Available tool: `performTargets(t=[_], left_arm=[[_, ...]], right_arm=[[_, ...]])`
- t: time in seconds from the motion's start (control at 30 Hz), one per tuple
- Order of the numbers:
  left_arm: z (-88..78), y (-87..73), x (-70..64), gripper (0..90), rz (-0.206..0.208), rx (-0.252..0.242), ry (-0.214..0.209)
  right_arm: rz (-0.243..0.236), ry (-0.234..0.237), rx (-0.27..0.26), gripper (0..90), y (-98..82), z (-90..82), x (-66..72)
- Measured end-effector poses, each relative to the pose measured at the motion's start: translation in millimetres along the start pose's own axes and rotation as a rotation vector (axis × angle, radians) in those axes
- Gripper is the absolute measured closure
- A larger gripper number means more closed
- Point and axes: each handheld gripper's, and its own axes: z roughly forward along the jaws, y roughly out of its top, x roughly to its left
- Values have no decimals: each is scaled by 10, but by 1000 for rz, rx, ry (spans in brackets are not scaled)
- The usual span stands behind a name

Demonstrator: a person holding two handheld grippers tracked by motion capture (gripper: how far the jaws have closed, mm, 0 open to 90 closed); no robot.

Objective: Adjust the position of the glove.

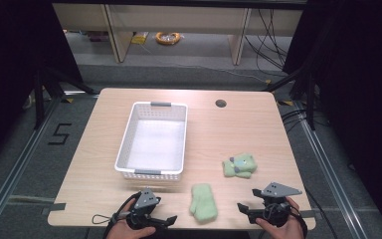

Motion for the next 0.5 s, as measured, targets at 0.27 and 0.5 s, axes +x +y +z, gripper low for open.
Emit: performTargets(t=[0.27,0.5], left_arm=[[-2,5,5,157,18,-14,17],[9,31,-15,161,-9,-41,21]], right_arm=[[-23,14,18,297,8,7,22],[-43,36,33,309,20,43,64]])
